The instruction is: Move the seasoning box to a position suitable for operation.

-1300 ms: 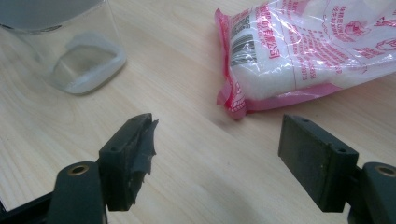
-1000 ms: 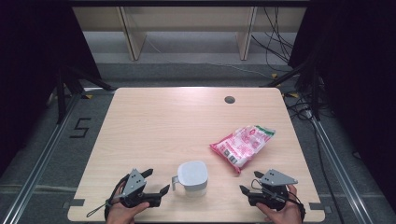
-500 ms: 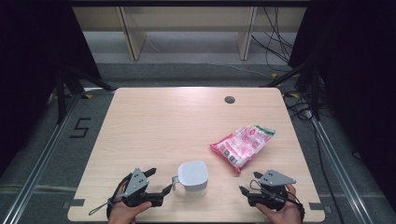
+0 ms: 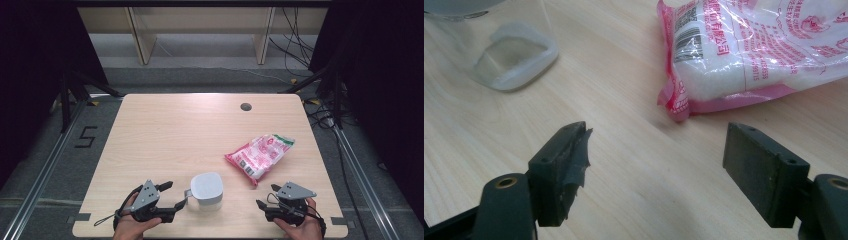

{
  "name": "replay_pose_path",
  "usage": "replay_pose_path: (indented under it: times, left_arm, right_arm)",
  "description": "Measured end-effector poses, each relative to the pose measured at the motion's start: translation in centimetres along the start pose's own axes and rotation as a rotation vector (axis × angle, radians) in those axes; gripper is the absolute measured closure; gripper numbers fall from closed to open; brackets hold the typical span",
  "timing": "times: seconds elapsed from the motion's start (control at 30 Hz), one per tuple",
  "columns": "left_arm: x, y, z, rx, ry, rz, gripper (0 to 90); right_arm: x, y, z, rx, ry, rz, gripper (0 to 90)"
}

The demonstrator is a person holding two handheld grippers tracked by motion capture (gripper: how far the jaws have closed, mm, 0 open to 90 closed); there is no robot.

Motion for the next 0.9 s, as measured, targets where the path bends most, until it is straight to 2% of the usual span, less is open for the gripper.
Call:
replay_pose_path:
  times: [0.07, 0.1, 0.13, 0.2, 0.27, 0.3, 0.33, 0.37, 0.47, 0.53, 0.6, 0.63, 0.67, 0.73, 0.83, 0.9]
  left_arm:
    - [-0.1, -0.3, -0.6, 0.025, -0.005, -0.003, 25.9]
    - [0.0, -0.3, -0.8, 0.028, -0.011, 0.011, 26.2]
    - [-0.1, -0.5, -0.9, 0.034, -0.015, 0.008, 26.6]
    - [-0.2, -0.8, -1.3, 0.063, 0.01, -0.003, 28.3]
    - [-0.4, -0.9, -1.3, 0.061, -0.004, -0.004, 32.0]
    - [-0.5, -1.0, -1.3, 0.068, -0.01, -0.009, 33.5]
    - [-0.6, -1.1, -1.2, 0.058, -0.008, -0.016, 36.0]
    - [-0.7, -1.1, -1.2, 0.061, -0.007, -0.02, 40.0]
    - [-0.9, -1.4, -1.4, 0.09, -0.006, -0.041, 47.1]
    - [-0.9, -1.5, -1.3, 0.084, -0.011, -0.034, 51.0]
    - [-1.1, -1.8, -1.6, 0.101, 0.004, -0.058, 54.6]
    - [-1.1, -1.8, -1.6, 0.104, -0.001, -0.057, 56.7]
    - [-1.2, -1.9, -1.7, 0.108, 0.004, -0.061, 57.9]
    - [-1.2, -1.9, -1.7, 0.103, -0.012, -0.051, 58.5]
    - [-1.2, -2.0, -2.1, 0.121, -0.004, -0.059, 61.0]
    - [-1.3, -2.0, -2.2, 0.115, -0.008, -0.063, 63.6]
  right_arm:
    - [0.0, 0.1, 0.0, 0.002, 0.004, 0.008, 26.9]
    - [0.0, 0.1, -0.1, -0.005, 0.016, 0.007, 26.9]
    - [0.0, 0.0, 0.0, 0.001, -0.001, 0.005, 26.9]
    - [0.1, 0.0, 0.1, -0.011, -0.001, 0.009, 26.9]
    - [0.0, -0.1, -0.1, -0.014, 0.018, 0.004, 26.9]
    - [0.1, 0.1, 0.0, -0.001, -0.001, 0.015, 26.9]
    - [0.2, 0.1, 0.1, 0.001, -0.012, 0.02, 26.9]
    - [0.0, -0.1, -0.1, -0.013, 0.026, 0.01, 26.9]
    - [0.0, -0.1, -0.1, -0.016, 0.033, 0.01, 26.9]
    - [0.0, -0.1, 0.0, -0.017, 0.03, 0.009, 26.9]
    - [0.0, -0.1, -0.2, -0.003, 0.036, 0.004, 26.9]
    - [0.1, -0.1, -0.1, -0.014, 0.036, 0.012, 26.9]
    - [0.1, -0.1, -0.1, -0.019, 0.037, 0.014, 27.0]
    - [0.1, -0.1, 0.0, -0.016, 0.033, 0.013, 27.0]
    - [0.1, -0.2, 0.0, -0.03, 0.039, 0.02, 27.0]
    - [0.2, -0.1, 0.0, -0.027, 0.04, 0.025, 27.1]
Point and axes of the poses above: each handheld gripper's, and its own axes: y roughly backward along the jaws, x roughly out of its underside, z roughly to its left, the point moved 9 cm from there along -y, roughly forward along the jaws, and after that the axes turned 5 degrees about -z, right-handed, at the moved point
